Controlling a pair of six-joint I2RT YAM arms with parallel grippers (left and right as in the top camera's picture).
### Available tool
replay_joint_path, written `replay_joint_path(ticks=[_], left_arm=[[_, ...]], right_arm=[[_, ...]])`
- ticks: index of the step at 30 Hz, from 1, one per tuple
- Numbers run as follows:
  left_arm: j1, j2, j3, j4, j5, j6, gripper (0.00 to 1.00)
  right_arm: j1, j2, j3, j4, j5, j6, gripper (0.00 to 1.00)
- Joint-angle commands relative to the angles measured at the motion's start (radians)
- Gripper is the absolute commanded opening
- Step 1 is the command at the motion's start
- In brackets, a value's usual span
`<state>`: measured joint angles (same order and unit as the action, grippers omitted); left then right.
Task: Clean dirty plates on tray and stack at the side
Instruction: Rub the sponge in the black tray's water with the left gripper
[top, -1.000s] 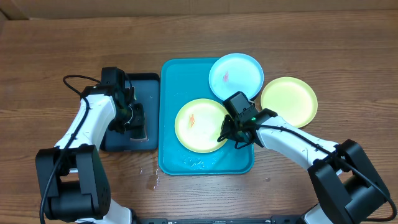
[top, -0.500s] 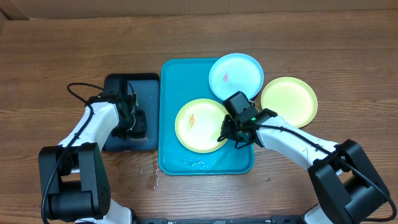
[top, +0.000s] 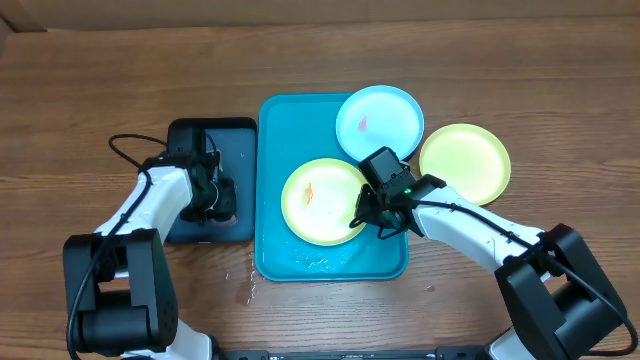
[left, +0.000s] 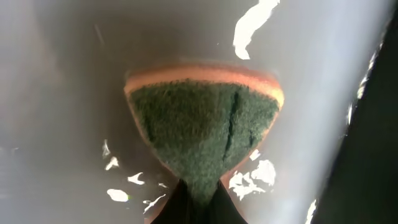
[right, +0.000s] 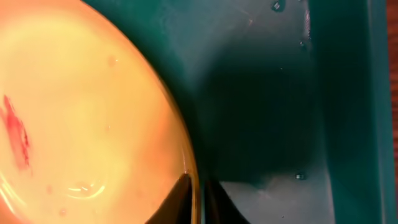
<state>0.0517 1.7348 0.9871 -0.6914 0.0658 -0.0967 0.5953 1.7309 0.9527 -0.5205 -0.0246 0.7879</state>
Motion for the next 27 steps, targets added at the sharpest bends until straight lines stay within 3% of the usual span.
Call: replay_joint_path(ticks=[1,8,11,16,27], left_arm=[[-0.005,-0.013,0.080,0.016,-0.019,0.019,0.04],[-0.005,-0.108,0.112,0.050,-0.025,0.023,0.04],[-0.005,-0.150,0.112,0.049,-0.023,0.023,0.04],[-0.018,-0.167,0.109,0.050,0.054,0.079,0.04],[-0.068,-0.100,0.046,0.084,0.053,0.153,0.04]], right_arm=[[-0.008,0.005,0.014,0.003,0.016,-0.003,0.17],[-0.008,0.005,0.014,0.003,0.017,-0.003,0.19],[-0.007,0.005,0.014,0.003,0.017,-0.003,0.28],[-0.007,0.005,0.014,0.003,0.017,-0.003,0.35],[-0.008,0.005,0.014,0.002,0.024,-0.003,0.34]])
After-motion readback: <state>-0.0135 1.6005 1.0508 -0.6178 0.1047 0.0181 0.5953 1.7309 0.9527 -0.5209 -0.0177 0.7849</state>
